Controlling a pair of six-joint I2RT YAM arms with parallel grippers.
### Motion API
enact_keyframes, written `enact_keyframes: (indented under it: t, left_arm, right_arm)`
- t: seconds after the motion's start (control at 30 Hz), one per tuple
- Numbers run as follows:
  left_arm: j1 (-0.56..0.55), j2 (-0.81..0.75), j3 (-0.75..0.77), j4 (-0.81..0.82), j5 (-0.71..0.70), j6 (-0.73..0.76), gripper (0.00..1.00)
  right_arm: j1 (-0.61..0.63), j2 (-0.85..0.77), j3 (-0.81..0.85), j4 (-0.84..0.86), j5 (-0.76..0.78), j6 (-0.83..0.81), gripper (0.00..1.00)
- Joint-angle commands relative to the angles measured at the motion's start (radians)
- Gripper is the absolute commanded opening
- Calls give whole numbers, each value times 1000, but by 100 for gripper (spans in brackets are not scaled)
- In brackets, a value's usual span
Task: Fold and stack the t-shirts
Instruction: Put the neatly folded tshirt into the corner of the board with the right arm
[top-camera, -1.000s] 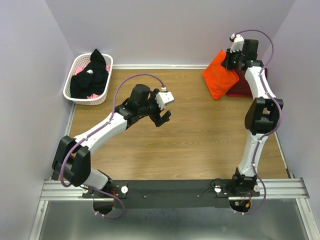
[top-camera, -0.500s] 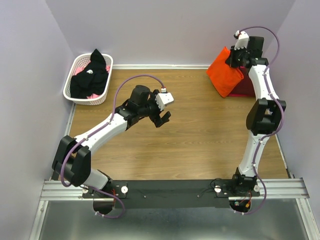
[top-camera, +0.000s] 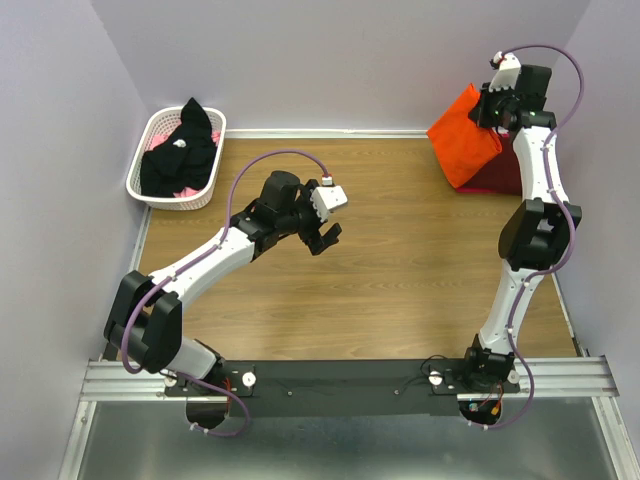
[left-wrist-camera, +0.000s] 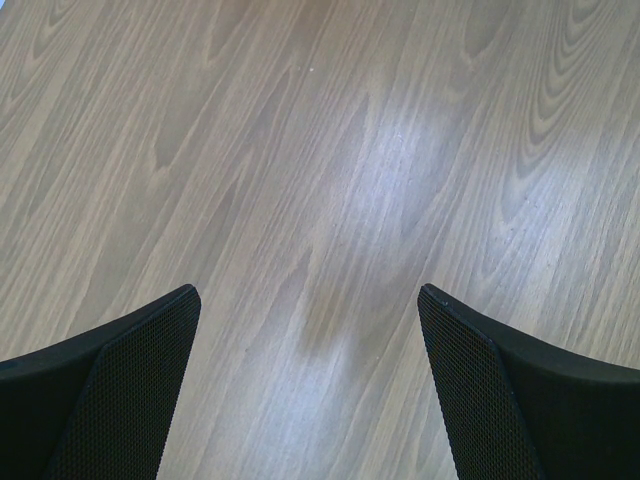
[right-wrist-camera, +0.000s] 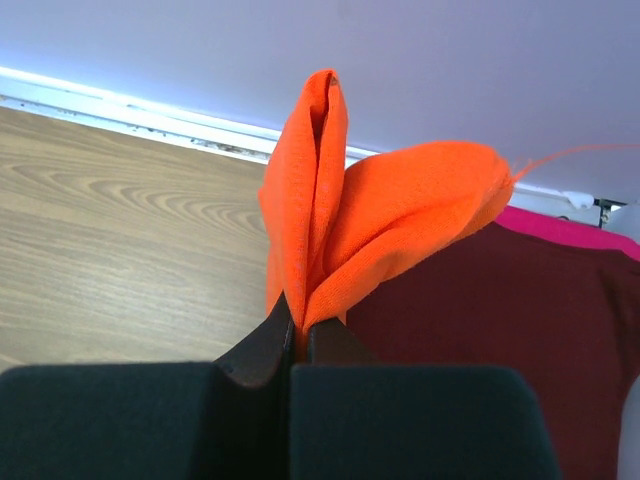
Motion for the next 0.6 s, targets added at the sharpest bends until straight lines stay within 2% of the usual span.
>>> enact_keyframes:
  t: [0.0,0.57]
  left_arm:
    - [3,-9,-4,6,-4,2,98]
    - [4,30,38,-35,-6,2,97]
  right_arm:
    - [-17,-22,39,-7,-28,-19,1]
    - [-122,150,116,-2,-5,-139,1]
